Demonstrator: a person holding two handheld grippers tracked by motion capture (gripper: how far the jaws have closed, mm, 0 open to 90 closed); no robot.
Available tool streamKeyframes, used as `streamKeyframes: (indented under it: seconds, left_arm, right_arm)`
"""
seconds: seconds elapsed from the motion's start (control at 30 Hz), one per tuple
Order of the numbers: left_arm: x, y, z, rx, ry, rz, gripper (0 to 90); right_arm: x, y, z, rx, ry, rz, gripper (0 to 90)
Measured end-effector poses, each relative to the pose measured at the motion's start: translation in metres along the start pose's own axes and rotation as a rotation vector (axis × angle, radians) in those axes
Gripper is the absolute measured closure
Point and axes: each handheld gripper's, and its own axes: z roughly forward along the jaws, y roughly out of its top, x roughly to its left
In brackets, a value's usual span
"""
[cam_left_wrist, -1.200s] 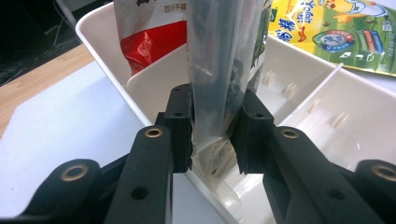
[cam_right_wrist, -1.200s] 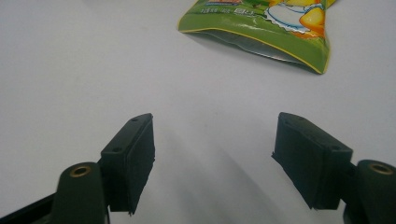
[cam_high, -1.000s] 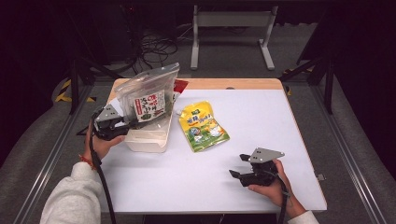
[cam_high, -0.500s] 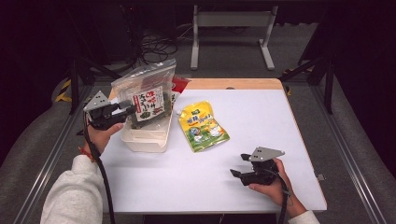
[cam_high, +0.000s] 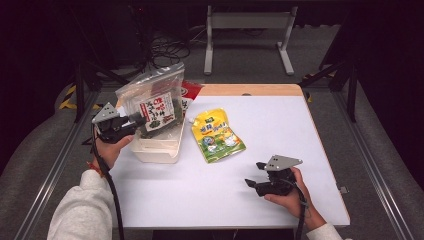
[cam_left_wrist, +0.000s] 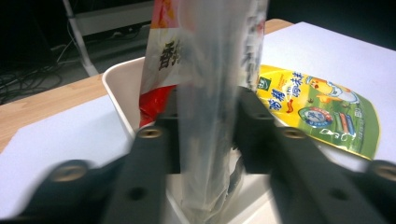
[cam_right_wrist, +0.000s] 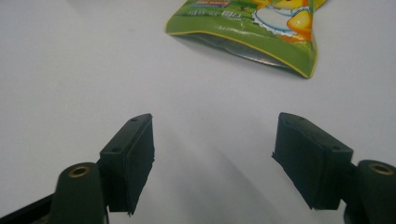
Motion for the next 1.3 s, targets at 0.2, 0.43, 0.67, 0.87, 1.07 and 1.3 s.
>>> streamKeyframes:
  seconds: [0.2, 0.43, 0.67, 0.87, 1.07, 1.3]
  left_arm:
    - [-0.011, -0.007, -0.023, -0.029, 0.046, 0.020, 46.5]
    - [-0.039, -0.024, -0.051, -0.013, 0.100, 0.077, 33.2]
    - [-0.076, -0.044, -0.074, -0.016, 0.066, 0.084, 26.7]
    - [-0.106, -0.070, -0.080, 0.048, -0.049, 0.058, 21.0]
    - [-0.126, -0.093, -0.069, 0.172, -0.102, 0.092, 18.1]
    - [-0.131, -0.098, -0.054, 0.205, -0.161, 0.100, 18.1]
  right_arm:
    - [-0.015, 0.008, 0.000, -0.056, -0.018, 0.035, 38.8]
    - [-0.032, 0.019, 0.006, -0.086, -0.023, 0.037, 56.8]
    - [-0.049, 0.029, 0.027, -0.064, -0.033, 0.029, 70.9]
    - [-0.059, 0.041, 0.054, -0.039, -0.062, 0.095, 47.1]
    - [-0.074, 0.052, 0.078, -0.026, -0.060, 0.165, 38.8]
    - [-0.081, 0.056, 0.096, 0.012, -0.006, 0.228, 30.2]
